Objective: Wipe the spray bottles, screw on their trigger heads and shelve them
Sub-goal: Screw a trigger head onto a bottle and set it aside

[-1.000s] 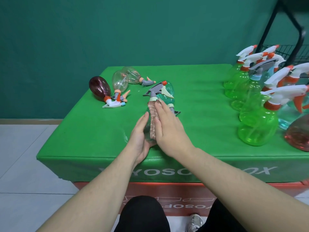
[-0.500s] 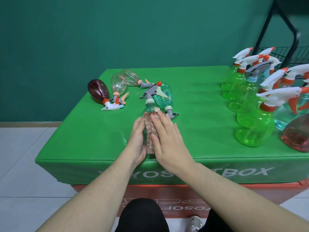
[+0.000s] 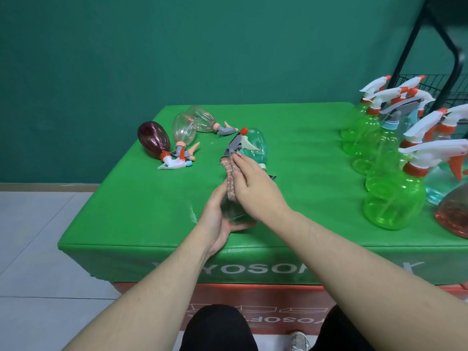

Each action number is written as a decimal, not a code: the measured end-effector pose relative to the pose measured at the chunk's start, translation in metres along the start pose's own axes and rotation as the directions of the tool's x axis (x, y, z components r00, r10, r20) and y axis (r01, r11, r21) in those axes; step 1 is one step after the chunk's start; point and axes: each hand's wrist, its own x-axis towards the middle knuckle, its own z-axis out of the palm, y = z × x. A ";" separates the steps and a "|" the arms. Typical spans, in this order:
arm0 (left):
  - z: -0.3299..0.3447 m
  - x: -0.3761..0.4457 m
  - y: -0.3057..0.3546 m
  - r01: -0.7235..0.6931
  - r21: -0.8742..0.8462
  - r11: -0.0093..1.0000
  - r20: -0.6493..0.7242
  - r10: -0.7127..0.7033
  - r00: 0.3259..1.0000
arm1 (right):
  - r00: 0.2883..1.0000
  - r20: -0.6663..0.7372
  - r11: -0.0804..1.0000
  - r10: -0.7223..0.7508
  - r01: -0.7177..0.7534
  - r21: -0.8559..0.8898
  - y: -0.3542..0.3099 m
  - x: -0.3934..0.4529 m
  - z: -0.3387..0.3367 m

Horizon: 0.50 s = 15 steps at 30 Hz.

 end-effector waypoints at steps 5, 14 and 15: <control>-0.003 0.000 -0.001 0.033 -0.027 0.999 -0.062 -0.035 0.997 | 0.994 0.019 0.991 0.106 -0.107 0.080 -0.001 0.000 -0.002; -0.001 0.007 -0.004 0.000 -0.077 0.997 -0.120 -0.009 0.993 | 0.990 -0.026 0.990 -0.140 0.140 0.002 0.013 -0.039 0.012; -0.001 0.007 -0.003 -0.007 -0.098 0.995 -0.130 -0.005 0.991 | 0.987 -0.026 0.988 -0.157 0.157 -0.008 0.016 -0.045 0.013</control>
